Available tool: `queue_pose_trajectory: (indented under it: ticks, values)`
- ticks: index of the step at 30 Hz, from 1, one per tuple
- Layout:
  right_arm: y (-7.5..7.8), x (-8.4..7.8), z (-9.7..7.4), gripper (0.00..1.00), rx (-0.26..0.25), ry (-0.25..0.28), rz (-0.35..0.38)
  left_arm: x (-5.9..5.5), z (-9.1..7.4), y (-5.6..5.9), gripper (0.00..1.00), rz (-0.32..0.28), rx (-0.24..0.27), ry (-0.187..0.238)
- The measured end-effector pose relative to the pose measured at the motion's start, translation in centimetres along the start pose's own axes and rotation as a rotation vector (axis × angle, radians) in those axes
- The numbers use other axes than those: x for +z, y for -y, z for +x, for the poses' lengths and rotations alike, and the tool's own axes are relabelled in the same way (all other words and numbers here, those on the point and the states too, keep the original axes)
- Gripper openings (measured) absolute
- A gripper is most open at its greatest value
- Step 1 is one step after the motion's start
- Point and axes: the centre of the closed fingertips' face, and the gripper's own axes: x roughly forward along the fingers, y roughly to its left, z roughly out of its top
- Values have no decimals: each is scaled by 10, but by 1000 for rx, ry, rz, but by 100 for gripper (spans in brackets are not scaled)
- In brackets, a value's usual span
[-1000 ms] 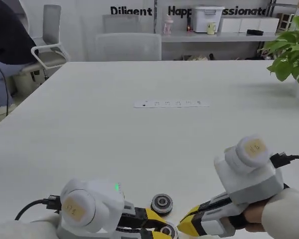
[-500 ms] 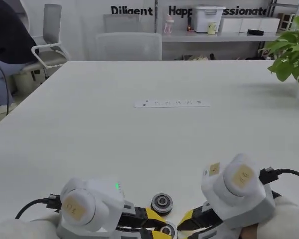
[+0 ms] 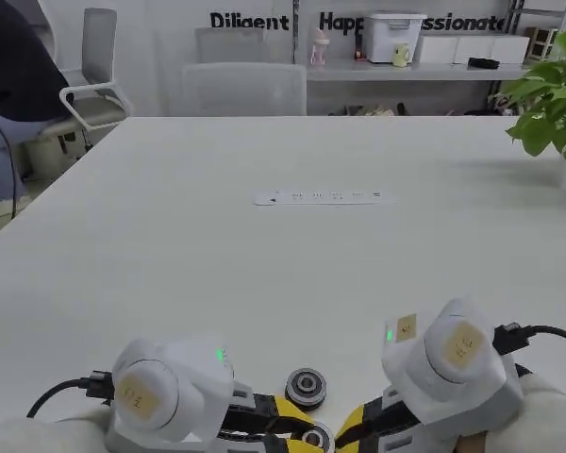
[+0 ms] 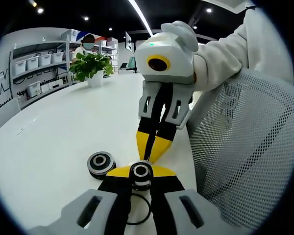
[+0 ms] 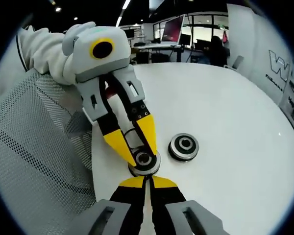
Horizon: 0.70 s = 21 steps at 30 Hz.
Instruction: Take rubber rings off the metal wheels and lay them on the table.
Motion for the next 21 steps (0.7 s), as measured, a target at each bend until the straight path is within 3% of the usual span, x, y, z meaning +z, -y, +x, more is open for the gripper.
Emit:
queue_pose_trajectory:
  ticks: [4,6,11,13,20,21]
  values:
    - [1,0,0,0,-8,-2,1,0,0,0,8,-1,0,2]
    - [1,-1,0,0,-6,-4,50,0,0,0,8,-1,0,2]
    - [4,-1,-1,0,3,5,255,0,0,0,8,-2,0,1]
    - [8,0,-4,0,25,29,396,0,0,-1,8,-2,1,1]
    - [12,3,-10,0,64,103,626,0,0,-2,8,-7,6,4]
    - [14,11,-12,0,78,155,642,0,0,-2,8,-7,6,4]
